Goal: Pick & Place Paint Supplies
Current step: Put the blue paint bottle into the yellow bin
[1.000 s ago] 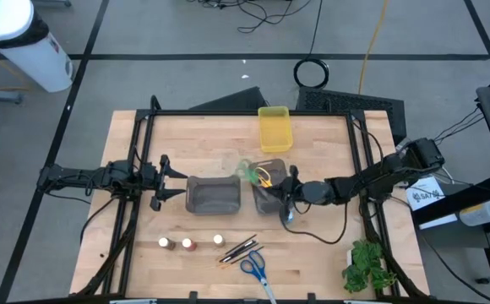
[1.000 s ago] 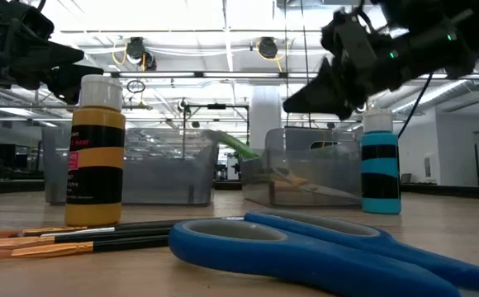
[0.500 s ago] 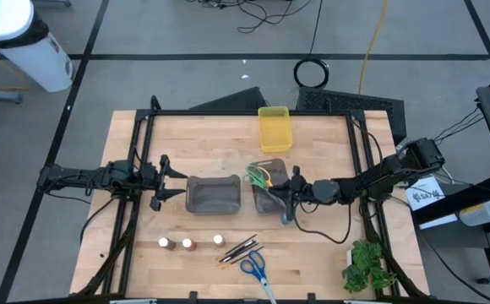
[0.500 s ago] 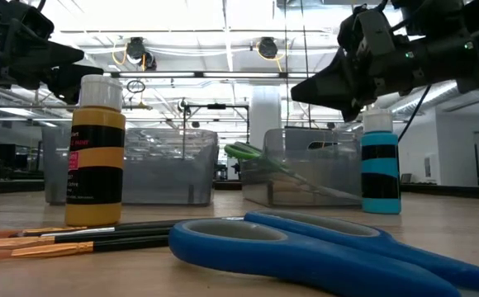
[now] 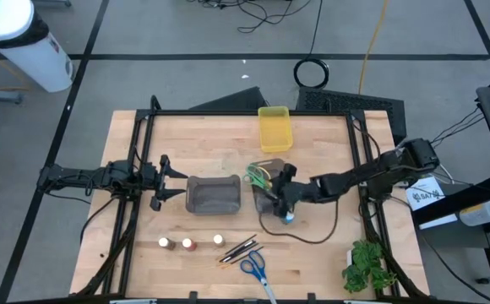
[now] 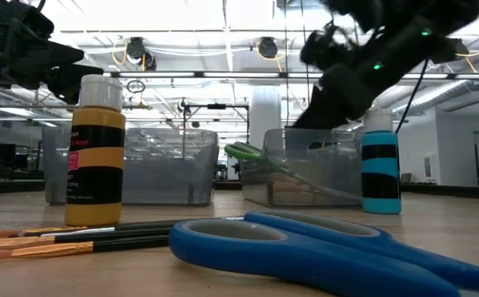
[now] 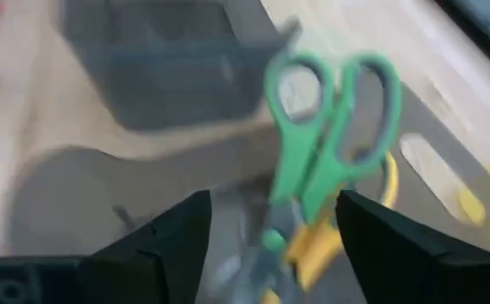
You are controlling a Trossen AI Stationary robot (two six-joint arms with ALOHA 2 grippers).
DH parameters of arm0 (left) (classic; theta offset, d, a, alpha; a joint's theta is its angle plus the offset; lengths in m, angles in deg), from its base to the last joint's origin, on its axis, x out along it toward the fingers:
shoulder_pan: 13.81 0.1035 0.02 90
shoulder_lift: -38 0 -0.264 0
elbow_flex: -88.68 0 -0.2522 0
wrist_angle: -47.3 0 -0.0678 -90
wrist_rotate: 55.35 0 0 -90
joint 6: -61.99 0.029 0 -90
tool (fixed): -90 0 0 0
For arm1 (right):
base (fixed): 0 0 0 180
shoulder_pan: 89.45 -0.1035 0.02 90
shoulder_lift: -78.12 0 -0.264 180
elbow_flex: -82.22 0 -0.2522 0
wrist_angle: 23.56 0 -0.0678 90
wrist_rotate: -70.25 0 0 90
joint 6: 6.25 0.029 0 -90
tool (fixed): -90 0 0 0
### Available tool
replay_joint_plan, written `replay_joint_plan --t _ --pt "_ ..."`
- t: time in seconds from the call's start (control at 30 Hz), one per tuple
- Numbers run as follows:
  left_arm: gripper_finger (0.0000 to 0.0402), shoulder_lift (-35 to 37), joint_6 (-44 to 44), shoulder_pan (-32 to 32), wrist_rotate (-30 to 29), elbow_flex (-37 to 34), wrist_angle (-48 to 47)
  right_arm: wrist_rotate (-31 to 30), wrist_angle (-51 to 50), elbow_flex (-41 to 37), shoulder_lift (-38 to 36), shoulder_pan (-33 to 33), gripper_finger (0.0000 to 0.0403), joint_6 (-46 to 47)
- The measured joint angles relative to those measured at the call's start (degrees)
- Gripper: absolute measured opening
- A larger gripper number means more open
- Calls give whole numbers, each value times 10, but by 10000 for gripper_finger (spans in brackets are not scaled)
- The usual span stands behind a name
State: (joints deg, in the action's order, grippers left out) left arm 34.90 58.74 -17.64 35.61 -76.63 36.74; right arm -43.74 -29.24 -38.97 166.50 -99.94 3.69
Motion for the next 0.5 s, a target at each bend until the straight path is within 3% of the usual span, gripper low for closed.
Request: replay_joint_plan --t 0.5 --pt "237 0 0 0 0 0 0 45 -9 29 38 53 243 -13"
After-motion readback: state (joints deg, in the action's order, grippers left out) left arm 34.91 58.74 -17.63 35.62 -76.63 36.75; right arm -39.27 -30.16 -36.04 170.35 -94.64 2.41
